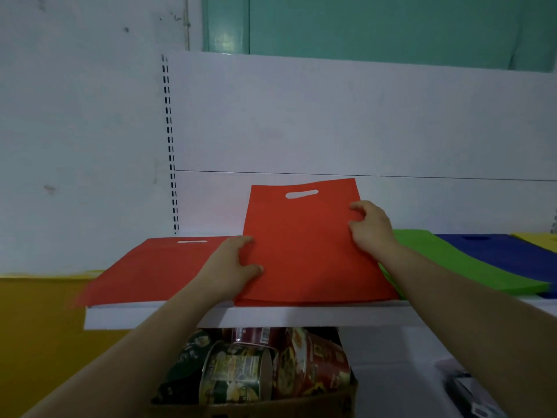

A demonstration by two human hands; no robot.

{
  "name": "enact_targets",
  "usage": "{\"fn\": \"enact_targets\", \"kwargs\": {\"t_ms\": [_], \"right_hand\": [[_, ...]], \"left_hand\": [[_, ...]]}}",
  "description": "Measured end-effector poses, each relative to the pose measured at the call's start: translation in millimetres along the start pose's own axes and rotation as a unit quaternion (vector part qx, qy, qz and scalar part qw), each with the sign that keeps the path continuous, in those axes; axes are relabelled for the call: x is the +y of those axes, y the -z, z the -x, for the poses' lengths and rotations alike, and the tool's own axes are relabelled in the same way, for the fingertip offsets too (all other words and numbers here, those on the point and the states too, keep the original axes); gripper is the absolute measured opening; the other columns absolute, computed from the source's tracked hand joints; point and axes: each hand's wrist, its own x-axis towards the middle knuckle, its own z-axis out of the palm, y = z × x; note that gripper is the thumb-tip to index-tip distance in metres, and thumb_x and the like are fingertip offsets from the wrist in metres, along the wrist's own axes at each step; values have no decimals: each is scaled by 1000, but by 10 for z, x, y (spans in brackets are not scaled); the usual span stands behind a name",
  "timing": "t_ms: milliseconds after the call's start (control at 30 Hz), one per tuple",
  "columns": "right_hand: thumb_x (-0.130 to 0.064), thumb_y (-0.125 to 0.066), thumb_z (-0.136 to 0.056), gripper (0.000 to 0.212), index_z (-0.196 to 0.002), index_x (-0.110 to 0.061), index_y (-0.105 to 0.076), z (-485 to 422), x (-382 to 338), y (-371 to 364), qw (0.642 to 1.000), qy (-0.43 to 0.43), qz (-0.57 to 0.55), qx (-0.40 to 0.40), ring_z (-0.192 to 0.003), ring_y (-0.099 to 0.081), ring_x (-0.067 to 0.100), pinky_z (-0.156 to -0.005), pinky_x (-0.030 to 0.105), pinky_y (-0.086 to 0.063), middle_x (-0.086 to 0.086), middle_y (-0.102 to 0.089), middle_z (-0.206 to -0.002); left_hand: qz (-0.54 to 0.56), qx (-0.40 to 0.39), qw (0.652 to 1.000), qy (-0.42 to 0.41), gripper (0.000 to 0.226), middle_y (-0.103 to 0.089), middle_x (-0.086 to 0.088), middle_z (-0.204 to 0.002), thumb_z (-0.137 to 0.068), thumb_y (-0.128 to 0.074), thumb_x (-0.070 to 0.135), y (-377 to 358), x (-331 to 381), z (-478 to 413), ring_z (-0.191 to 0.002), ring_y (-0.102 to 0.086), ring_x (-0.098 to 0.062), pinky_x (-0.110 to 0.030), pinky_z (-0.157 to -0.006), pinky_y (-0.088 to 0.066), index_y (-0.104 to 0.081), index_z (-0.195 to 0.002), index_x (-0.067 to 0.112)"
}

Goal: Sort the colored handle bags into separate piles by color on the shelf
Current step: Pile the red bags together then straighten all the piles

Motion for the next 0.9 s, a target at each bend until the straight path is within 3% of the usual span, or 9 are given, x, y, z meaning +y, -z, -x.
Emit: {"fn": "enact_targets", "kwargs": {"t_ms": [200, 333, 533, 667, 800, 900], "right_hand": [[-9, -54, -89, 45, -133, -6, -51, -174, 161, -167, 986, -6, 137, -93, -125, -46, 31, -102, 30, -35, 19, -48, -136], [-27, -60, -89, 50, -131, -2, -51, -179, 244, -234, 947, -5, 249, -204, -124, -48, 31, -99, 31, -39, 19, -50, -137], [-51, -55, -90, 71, -146, -11, -35, -154, 335, -246, 912, 15, 266, -313, -139, -31, 26, -111, 30, -27, 13, -30, -153], [-56, -49, -91, 69, -147, -20, -34, -129, 354, -213, 900, 40, 288, -323, -145, -18, 25, -115, 32, -18, 13, -17, -157], [-52, -44, -95, 53, -134, -18, -54, -95, 334, -184, 887, 60, 266, -373, -129, -44, 21, -105, 29, -34, 5, -47, -143], [-52, -46, -94, 53, -132, -17, -55, -88, 322, -166, 883, 65, 266, -382, -126, -47, 21, -104, 30, -37, 4, -49, -141]], "left_hand": [[-70, -91, 993, 36, 64, -42, -4, -144, -87, -64, 39, -7, 39, 16, -125, -45, -18, -26, -97, -37, -37, -143, 24], [-101, -174, 979, 47, 72, -45, 0, -139, -80, -64, 53, -16, 76, 76, -112, -50, -13, -23, -89, -39, -37, -142, 29], [-128, -176, 975, 44, 72, -50, 4, -134, -78, -70, 48, -49, 105, 147, -105, -49, -8, -21, -91, -35, -41, -140, 27], [-156, -152, 975, 36, 64, -49, 4, -136, -80, -69, 45, -60, 114, 167, -115, -49, -12, -20, -93, -33, -46, -137, 28], [-163, -141, 976, 35, 59, -52, 4, -131, -81, -69, 43, -73, 130, 180, -104, -48, -9, -21, -90, -34, -49, -134, 27], [-168, -136, 975, 40, 56, -53, 4, -128, -80, -69, 44, -78, 135, 175, -103, -49, -9, -22, -88, -35, -51, -130, 28]]}}
